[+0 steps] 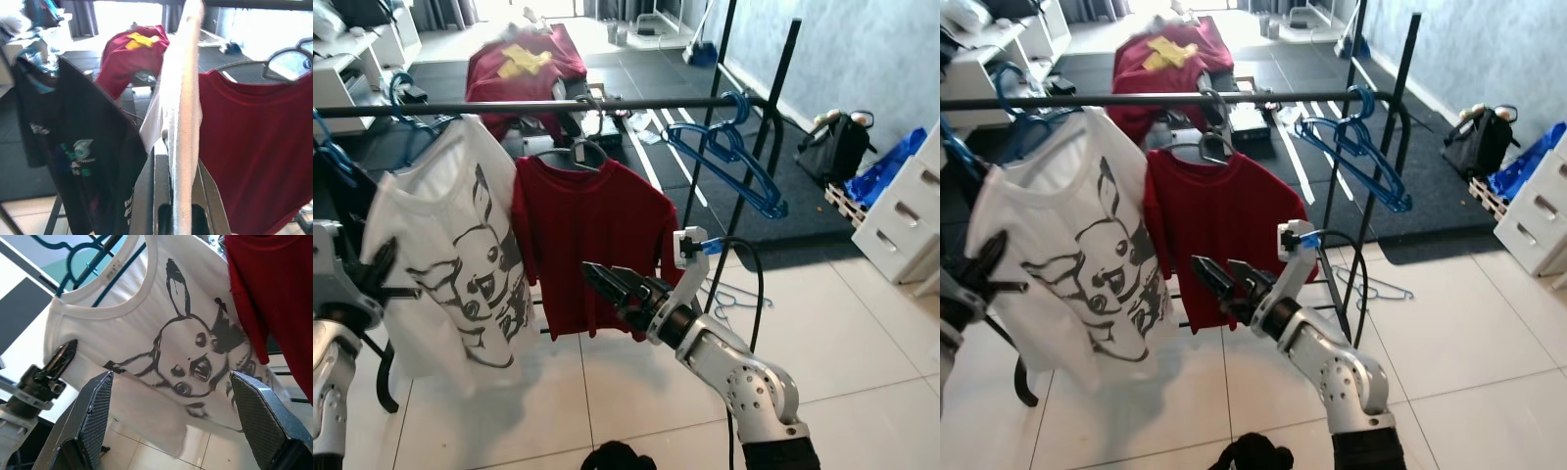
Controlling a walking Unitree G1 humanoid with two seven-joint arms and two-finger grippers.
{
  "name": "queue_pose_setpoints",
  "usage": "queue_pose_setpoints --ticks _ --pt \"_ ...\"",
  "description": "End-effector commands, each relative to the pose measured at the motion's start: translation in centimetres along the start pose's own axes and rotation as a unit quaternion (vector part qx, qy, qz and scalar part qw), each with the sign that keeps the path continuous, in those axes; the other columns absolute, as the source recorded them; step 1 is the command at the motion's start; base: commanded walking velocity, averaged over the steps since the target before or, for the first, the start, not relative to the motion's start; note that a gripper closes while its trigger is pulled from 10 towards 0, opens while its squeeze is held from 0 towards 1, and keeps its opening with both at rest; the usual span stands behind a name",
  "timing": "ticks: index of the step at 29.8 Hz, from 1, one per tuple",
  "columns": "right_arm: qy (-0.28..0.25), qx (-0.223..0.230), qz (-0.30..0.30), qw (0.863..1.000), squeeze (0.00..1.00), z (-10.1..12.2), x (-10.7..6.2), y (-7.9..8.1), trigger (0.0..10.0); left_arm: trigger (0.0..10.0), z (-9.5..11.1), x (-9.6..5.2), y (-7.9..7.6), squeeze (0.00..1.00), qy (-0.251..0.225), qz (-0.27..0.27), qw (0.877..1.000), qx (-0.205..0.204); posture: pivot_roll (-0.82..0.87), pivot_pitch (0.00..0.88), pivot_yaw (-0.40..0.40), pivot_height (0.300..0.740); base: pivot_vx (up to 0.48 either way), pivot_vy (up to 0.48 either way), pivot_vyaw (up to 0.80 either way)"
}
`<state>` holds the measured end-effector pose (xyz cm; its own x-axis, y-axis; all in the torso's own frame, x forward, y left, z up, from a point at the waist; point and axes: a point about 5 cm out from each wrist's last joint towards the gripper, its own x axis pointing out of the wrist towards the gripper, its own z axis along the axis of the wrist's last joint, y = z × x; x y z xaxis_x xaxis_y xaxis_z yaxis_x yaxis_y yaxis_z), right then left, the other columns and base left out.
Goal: Hang hanger
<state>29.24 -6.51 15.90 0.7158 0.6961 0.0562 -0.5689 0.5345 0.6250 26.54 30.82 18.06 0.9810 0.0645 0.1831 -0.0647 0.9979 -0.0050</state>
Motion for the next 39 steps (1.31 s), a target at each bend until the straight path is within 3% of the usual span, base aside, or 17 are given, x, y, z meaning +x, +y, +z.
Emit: queue_pose_setpoints --ticks 1,2,7,8,9,10,12,14,15,17,18,29,31,33,35,37,39 --pt "0.001 -0.005 -0.001 1.0 0.0 0.0 0.1 -0.2 10.0 10.0 1.1 0.1 -0.4 0.0 -0.027 -0.02 0.999 -0.007 -0.1 0.017 0.004 0.74 0.0 0.0 0.0" --pt "0.003 -0.007 0.001 1.0 0.0 0.0 0.3 -0.4 10.0 10.0 1.5 -0.6 -0.7 0.0 -0.033 -0.041 0.998 -0.023 -0.1 0.009 0.0 0.74 0.0 0.0 0.0" --pt "0.006 -0.009 0.003 1.0 0.0 -0.1 0.5 -0.5 10.0 10.0 1.6 -1.3 -0.8 0.0 -0.031 -0.067 0.997 -0.03 -0.1 0.002 -0.001 0.74 0.0 0.0 0.0" --pt "0.007 -0.012 0.003 1.0 0.0 0.0 0.6 -0.8 10.0 10.0 1.4 -2.6 -0.5 0.0 -0.013 -0.098 0.995 -0.026 -0.1 0.0 -0.005 0.74 0.0 0.0 0.0" --pt "0.007 -0.012 0.003 1.0 0.0 0.0 0.6 -0.8 10.0 10.0 1.4 -2.6 -0.5 0.0 -0.013 -0.098 0.995 -0.026 -0.1 0.0 -0.005 0.74 0.0 0.0 0.0" --pt "0.007 -0.014 0.003 1.0 0.0 0.1 0.7 -1.0 10.0 10.0 1.1 -3.6 -0.1 0.0 0.004 -0.118 0.993 -0.021 -0.1 0.0 -0.007 0.74 0.0 0.0 0.0" --pt "0.007 -0.014 0.003 1.0 0.0 0.1 0.7 -1.0 10.0 10.0 1.1 -3.6 -0.1 0.0 0.004 -0.118 0.993 -0.021 -0.1 0.0 -0.007 0.74 0.0 0.0 0.0" --pt "0.003 -0.014 0.002 1.0 0.0 0.4 0.7 -1.5 10.0 10.0 0.9 -5.8 1.3 0.0 0.04 -0.139 0.989 -0.012 -0.09 0.0 -0.012 0.74 -0.133 0.0 0.0" --pt "0.003 -0.014 0.002 1.0 0.0 0.4 0.7 -1.5 10.0 10.0 0.9 -5.8 1.3 0.0 0.04 -0.139 0.989 -0.012 -0.09 0.0 -0.012 0.74 -0.266 0.0 0.0" --pt "0.0 -0.011 0.006 1.0 0.0 0.7 0.8 -2.0 10.0 10.0 0.9 -8.6 3.1 0.0 0.094 -0.157 0.983 -0.009 -0.08 0.0 -0.011 0.74 0.0 0.0 0.0" --pt "0.0 -0.011 0.007 1.0 0.0 0.7 0.9 -2.0 10.0 10.0 0.9 -9.1 3.4 0.0 0.103 -0.161 0.982 -0.006 -0.08 0.0 -0.011 0.74 0.0 0.0 0.0" --pt "-0.002 -0.01 0.011 1.0 0.0 0.7 1.1 -2.1 10.0 10.0 1.8 -10.1 4.1 0.0 0.113 -0.168 0.979 0.005 -0.06 0.0 -0.01 0.74 0.0 0.0 0.0" --pt "-0.003 -0.011 0.012 1.0 0.0 0.8 1.2 -2.1 10.0 10.0 2.8 -10.1 3.4 0.0 0.096 -0.191 0.977 0.0 -0.06 0.0 -0.011 0.74 0.0 0.0 0.0" --pt "-0.005 -0.017 0.014 1.0 0.0 1.0 1.4 -2.1 10.0 10.0 4.3 -9.7 0.9 0.0 0.063 -0.247 0.967 -0.017 -0.06 0.0 -0.014 0.74 -0.12 0.0 0.0" --pt "-0.005 -0.017 0.014 1.0 0.0 1.0 1.4 -2.1 10.0 10.0 4.3 -9.7 0.9 0.0 0.063 -0.247 0.967 -0.017 -0.06 0.0 -0.014 0.74 -0.24 0.0 0.0" --pt "-0.008 -0.023 0.014 1.0 0.0 1.2 1.7 -2.2 10.0 10.0 4.4 -9.6 -0.7 0.0 0.057 -0.28 0.958 -0.033 -0.06 0.0 -0.014 0.74 -0.253 0.0 0.0" --pt "-0.008 -0.023 0.014 1.0 0.0 1.2 1.7 -2.2 10.0 10.0 4.4 -9.6 -0.7 0.0 0.057 -0.28 0.958 -0.033 -0.06 0.0 -0.014 0.74 -0.266 0.0 0.0"
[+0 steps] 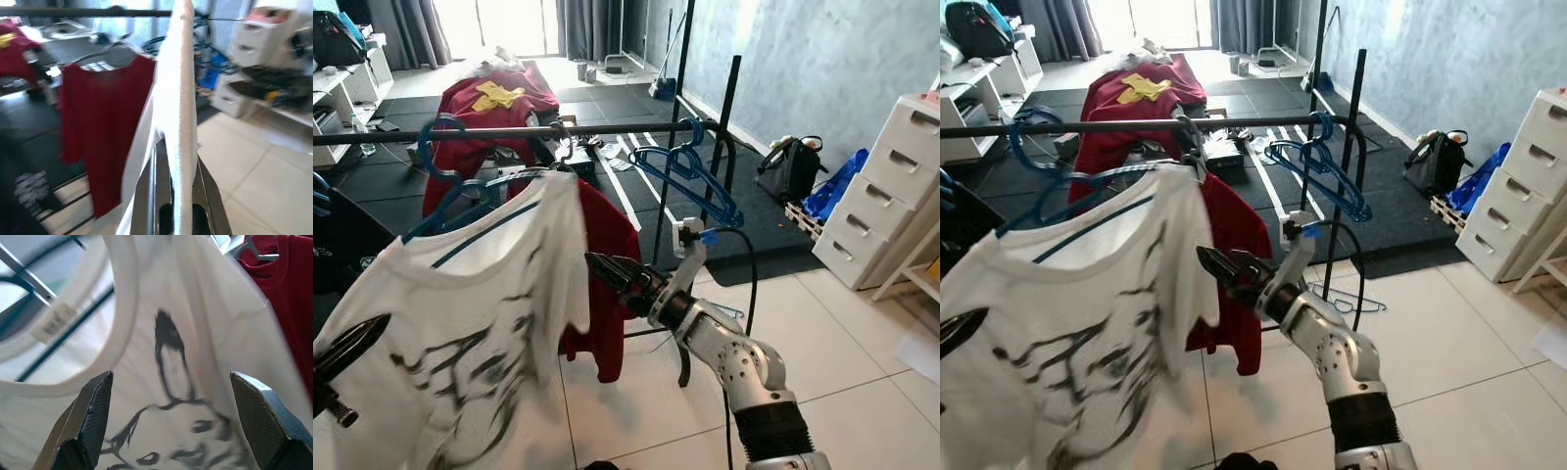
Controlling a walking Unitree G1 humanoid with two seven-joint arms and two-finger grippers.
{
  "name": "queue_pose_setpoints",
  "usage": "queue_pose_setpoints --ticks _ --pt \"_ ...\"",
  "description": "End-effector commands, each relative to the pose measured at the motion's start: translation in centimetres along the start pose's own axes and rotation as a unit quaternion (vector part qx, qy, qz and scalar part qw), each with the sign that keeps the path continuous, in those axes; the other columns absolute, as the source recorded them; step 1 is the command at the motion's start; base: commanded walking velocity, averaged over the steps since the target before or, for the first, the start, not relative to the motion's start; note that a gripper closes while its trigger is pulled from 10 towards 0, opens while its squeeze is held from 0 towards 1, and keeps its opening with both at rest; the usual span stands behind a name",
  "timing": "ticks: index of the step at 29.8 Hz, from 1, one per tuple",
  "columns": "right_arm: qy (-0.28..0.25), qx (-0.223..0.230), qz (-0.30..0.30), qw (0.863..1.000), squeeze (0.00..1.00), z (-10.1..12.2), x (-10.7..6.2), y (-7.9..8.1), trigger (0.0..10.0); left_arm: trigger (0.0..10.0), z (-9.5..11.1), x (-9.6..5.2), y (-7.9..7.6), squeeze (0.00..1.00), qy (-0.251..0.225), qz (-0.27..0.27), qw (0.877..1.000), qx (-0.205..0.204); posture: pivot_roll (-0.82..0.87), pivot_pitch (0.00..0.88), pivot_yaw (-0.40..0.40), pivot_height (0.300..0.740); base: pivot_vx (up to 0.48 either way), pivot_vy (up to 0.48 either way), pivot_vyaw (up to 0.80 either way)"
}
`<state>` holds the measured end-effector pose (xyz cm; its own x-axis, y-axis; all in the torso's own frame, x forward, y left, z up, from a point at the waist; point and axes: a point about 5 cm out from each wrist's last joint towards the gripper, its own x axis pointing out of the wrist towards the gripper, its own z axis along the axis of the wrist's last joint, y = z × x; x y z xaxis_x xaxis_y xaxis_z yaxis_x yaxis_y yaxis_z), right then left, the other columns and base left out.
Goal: Hang hanger
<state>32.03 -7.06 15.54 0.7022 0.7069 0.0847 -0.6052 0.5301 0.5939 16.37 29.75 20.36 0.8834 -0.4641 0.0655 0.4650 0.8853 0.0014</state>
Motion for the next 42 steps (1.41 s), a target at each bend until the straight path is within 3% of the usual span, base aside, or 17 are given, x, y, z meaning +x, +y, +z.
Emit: queue_pose_setpoints --ticks 1,3,5,6,7,8,9,10,12,16,18,23,29,42 --pt "-0.003 -0.007 -0.001 1.0 0.0 0.2 0.1 -0.1 10.0 10.0 0.0 0.4 -0.4 0.0 0.0 -0.016 1.0 -0.009 -0.06 0.0 -0.014 0.74 -0.289 0.0 0.0" --pt "-0.003 -0.008 -0.001 1.0 0.0 0.2 0.2 -0.2 10.0 10.0 -0.3 0.7 -0.6 0.0 0.001 -0.019 1.0 -0.017 -0.05 0.0 -0.013 0.74 -0.446 0.0 0.0" --pt "-0.006 -0.009 0.0 1.0 0.0 0.3 0.3 -0.2 10.0 10.0 -1.0 3.0 -1.5 0.0 -0.018 -0.028 0.999 -0.036 -0.05 0.0 -0.017 0.74 -0.461 0.0 0.0" --pt "-0.006 -0.009 0.0 1.0 0.0 0.3 0.3 -0.2 10.0 10.0 -1.0 3.0 -1.5 0.0 -0.018 -0.028 0.999 -0.036 -0.05 0.0 -0.017 0.74 -0.476 0.0 0.0" --pt "-0.008 -0.009 0.0 1.0 0.0 0.4 0.4 -0.1 10.0 10.0 -1.2 4.4 -2.1 0.0 -0.033 -0.035 0.998 -0.045 -0.06 0.0 -0.015 0.74 -0.476 0.0 0.0" --pt "-0.008 -0.009 0.0 1.0 0.0 0.4 0.4 -0.1 10.0 10.0 -1.2 4.4 -2.1 0.0 -0.033 -0.035 0.998 -0.045 -0.06 0.0 -0.015 0.74 -0.476 0.0 0.0" --pt "-0.011 -0.014 0.0 1.0 0.0 0.6 0.4 0.0 10.0 10.0 -1.4 5.9 -2.7 0.0 -0.047 -0.044 0.996 -0.056 -0.06 0.0 -0.015 0.74 -0.476 0.0 0.0" --pt "-0.011 -0.014 0.0 1.0 0.0 0.6 0.4 0.0 10.0 10.0 -1.4 5.9 -2.7 0.0 -0.047 -0.044 0.996 -0.056 -0.06 0.0 -0.015 0.74 -0.476 0.0 0.0" --pt "-0.023 -0.023 -0.002 0.999 0.0 1.3 0.6 0.0 10.0 10.0 -1.5 8.0 -3.8 0.0 -0.058 -0.06 0.994 -0.072 -0.06 0.0 -0.01 0.74 -0.474 0.0 0.0" --pt "-0.044 -0.029 -0.007 0.999 0.0 2.6 0.5 0.0 10.0 10.0 -1.4 9.5 -4.7 0.0 -0.065 -0.064 0.992 -0.082 -0.06 0.0 -0.005 0.74 -0.447 0.0 0.0" --pt "-0.055 -0.033 -0.01 0.998 0.0 3.2 0.4 -0.1 10.0 10.0 -1.3 10.4 -4.7 0.0 -0.069 -0.038 0.994 -0.08 -0.06 0.0 -0.004 0.74 0.0 0.0 0.0" --pt "-0.06 -0.037 -0.013 0.997 0.0 3.5 0.3 -0.1 10.0 10.0 -1.1 11.3 -4.6 0.0 -0.077 -0.008 0.993 -0.086 -0.06 0.0 -0.001 0.74 0.0 0.0 0.0" --pt "-0.072 -0.049 -0.02 0.996 0.0 4.4 0.2 0.0 10.0 10.0 -0.2 12.4 -4.9 0.0 -0.091 0.047 0.993 -0.065 -0.06 0.0 -0.001 0.74 0.0 0.0 0.0" --pt "-0.104 -0.044 -0.027 0.993 0.0 6.2 0.1 0.2 10.0 10.0 0.6 13.4 -7.1 0.0 -0.098 0.118 0.988 -0.012 -0.05 0.0 -0.015 0.74 0.0 0.0 0.0"
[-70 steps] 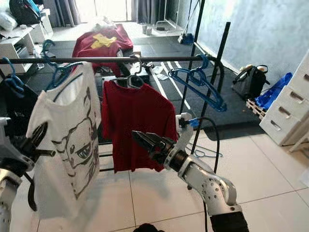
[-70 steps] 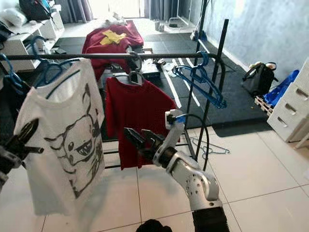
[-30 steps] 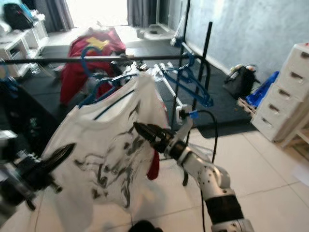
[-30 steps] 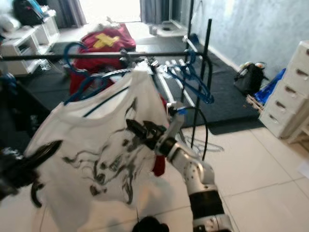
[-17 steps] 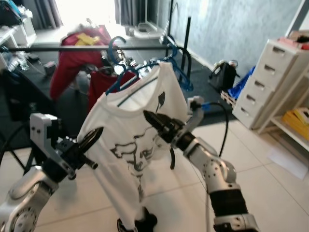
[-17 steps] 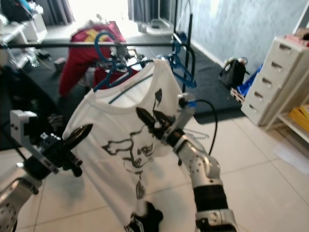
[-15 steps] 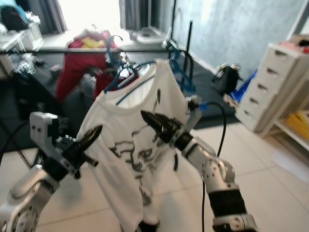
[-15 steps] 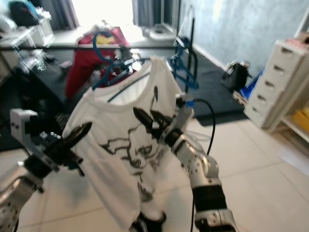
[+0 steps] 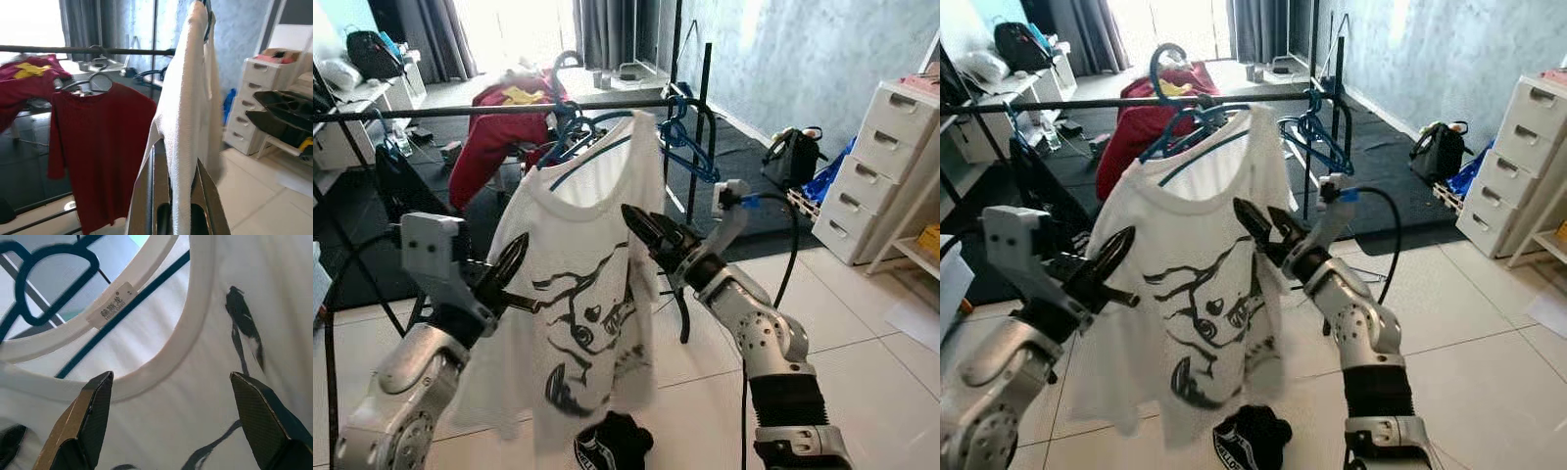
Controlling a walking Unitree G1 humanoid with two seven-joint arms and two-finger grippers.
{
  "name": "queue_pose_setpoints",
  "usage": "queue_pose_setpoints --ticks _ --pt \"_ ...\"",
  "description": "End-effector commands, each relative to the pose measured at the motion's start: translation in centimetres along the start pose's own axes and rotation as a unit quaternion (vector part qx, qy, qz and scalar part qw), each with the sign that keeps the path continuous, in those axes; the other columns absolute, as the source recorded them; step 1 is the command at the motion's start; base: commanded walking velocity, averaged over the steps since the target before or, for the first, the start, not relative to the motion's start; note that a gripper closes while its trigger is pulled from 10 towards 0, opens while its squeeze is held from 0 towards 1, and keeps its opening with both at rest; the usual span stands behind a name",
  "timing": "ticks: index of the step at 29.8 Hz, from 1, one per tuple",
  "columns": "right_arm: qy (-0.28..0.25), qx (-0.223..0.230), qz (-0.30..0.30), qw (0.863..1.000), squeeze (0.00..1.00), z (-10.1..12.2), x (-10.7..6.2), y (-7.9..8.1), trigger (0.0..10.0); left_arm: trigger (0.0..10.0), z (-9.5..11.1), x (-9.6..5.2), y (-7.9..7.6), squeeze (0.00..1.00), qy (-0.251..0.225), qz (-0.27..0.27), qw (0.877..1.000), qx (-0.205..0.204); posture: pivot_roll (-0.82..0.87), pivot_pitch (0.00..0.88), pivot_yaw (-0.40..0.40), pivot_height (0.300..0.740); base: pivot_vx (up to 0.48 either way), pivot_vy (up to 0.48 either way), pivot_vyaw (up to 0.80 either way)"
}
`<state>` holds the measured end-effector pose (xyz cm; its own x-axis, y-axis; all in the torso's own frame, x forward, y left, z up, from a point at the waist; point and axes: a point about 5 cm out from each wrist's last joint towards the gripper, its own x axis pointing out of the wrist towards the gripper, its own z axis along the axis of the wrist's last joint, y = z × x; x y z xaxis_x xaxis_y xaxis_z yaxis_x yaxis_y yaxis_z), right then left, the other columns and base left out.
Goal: Hang hanger
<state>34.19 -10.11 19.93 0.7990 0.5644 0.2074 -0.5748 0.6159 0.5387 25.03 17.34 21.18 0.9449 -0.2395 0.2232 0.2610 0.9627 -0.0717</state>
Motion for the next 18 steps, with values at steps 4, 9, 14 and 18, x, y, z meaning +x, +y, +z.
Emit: queue_pose_setpoints --ticks 4,9,14,18 --pt "-0.027 0.038 0.023 0.999 0.0 1.6 1.0 1.0 10.0 10.0 0.4 0.2 -1.0 0.0 -0.016 0.001 1.0 0.021 -0.05 0.0 -0.028 0.74 0.0 0.0 0.0" --pt "-0.06 0.041 -0.016 0.997 0.0 3.4 1.6 0.5 10.0 10.0 0.7 -0.1 -2.2 0.0 -0.032 -0.027 0.999 0.036 -0.05 0.0 -0.034 0.74 0.0 0.0 0.0" --pt "-0.069 0.029 -0.049 0.996 0.0 4.0 1.7 -0.2 10.0 10.0 1.1 -0.5 -3.2 0.0 -0.044 -0.047 0.997 0.033 -0.04 0.0 -0.035 0.74 0.0 0.0 0.0" --pt "-0.067 0.008 -0.084 0.994 0.0 4.2 1.7 -1.0 10.0 10.0 1.6 -0.6 -3.8 0.0 -0.058 -0.059 0.996 0.028 -0.04 0.0 -0.044 0.74 0.0 0.0 0.0"
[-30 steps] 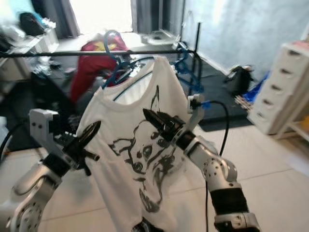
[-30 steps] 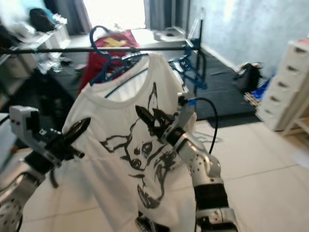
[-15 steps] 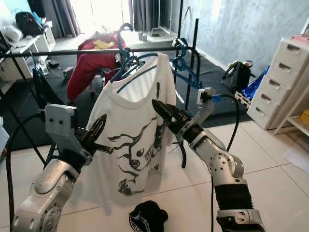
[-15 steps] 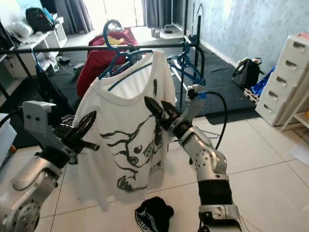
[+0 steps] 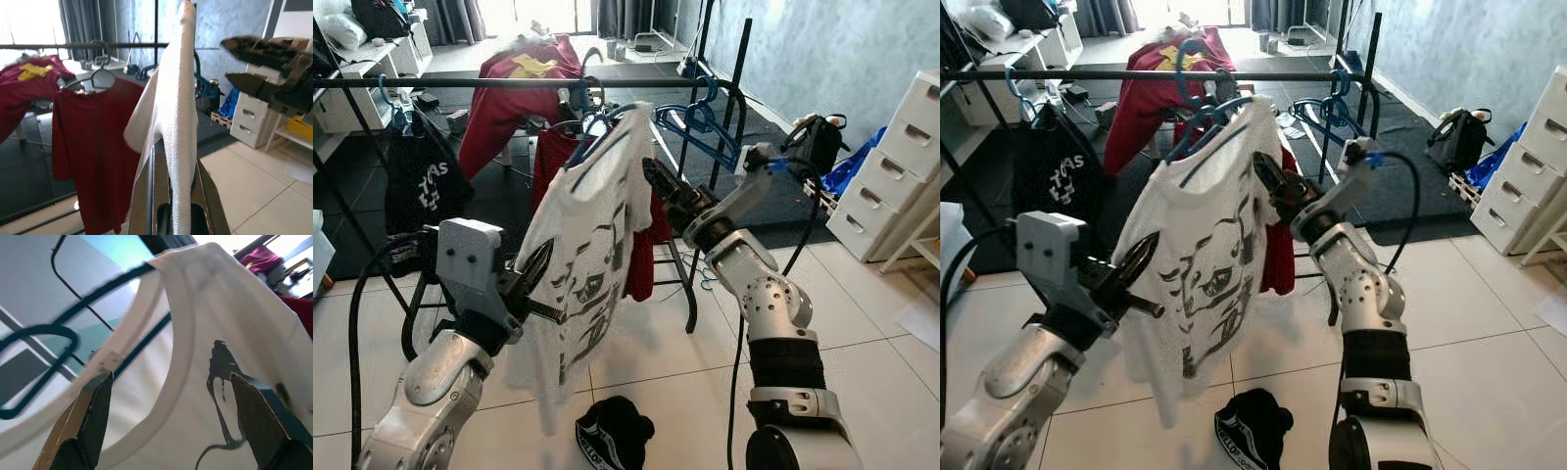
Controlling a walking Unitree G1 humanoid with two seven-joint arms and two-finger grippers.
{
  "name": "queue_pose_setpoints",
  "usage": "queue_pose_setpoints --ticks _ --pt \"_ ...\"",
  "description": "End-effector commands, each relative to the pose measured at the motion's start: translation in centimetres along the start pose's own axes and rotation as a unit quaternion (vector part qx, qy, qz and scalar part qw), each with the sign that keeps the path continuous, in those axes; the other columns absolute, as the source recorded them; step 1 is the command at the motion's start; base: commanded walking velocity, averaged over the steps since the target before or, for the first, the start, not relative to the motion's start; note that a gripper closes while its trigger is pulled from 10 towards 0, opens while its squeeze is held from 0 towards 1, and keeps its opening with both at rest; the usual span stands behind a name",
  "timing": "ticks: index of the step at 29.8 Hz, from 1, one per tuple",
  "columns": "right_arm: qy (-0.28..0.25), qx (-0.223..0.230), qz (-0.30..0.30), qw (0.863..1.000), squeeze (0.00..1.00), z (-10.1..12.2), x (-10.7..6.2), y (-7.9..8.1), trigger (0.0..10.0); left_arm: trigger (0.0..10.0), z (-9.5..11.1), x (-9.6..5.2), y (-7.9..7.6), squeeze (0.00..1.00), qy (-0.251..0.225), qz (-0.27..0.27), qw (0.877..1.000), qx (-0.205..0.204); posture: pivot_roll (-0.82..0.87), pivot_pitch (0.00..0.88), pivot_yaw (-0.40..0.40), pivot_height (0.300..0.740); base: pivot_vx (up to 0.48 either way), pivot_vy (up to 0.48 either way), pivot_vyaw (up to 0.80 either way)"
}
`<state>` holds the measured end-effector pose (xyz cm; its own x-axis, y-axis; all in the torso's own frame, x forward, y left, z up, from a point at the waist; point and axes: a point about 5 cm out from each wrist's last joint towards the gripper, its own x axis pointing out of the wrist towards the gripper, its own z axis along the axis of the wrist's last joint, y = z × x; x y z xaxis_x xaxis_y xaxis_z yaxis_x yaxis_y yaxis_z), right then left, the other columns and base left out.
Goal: Hang hanger
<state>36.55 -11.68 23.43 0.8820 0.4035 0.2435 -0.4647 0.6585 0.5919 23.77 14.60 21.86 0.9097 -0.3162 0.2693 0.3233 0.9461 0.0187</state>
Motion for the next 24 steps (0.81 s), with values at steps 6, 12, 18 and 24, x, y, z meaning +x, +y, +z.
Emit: queue_pose_setpoints --ticks 6,12,18,24 --pt "0.002 -0.018 -0.042 0.999 0.0 0.2 0.2 -1.1 10.0 10.0 2.0 -0.3 -1.8 0.0 -0.055 -0.045 0.997 -0.022 -0.03 0.0 -0.052 0.74 0.0 0.0 0.0" --pt "-0.001 -0.015 -0.04 0.999 0.0 0.4 0.5 -1.0 10.0 10.0 1.6 -0.9 -3.2 0.0 -0.039 -0.103 0.994 -0.024 -0.03 0.0 -0.053 0.74 0.0 0.0 0.0" --pt "-0.008 -0.016 -0.039 0.999 0.0 0.8 0.6 -0.9 10.0 10.0 1.5 -1.3 -3.6 0.0 -0.031 -0.12 0.992 -0.027 -0.03 0.0 -0.05 0.74 0.0 0.0 0.0" --pt "-0.012 -0.018 -0.037 0.999 0.0 1.0 0.5 -0.8 10.0 10.0 1.4 -1.3 -3.6 0.0 -0.025 -0.119 0.992 -0.025 -0.04 0.0 -0.046 0.74 0.0 0.0 0.0"
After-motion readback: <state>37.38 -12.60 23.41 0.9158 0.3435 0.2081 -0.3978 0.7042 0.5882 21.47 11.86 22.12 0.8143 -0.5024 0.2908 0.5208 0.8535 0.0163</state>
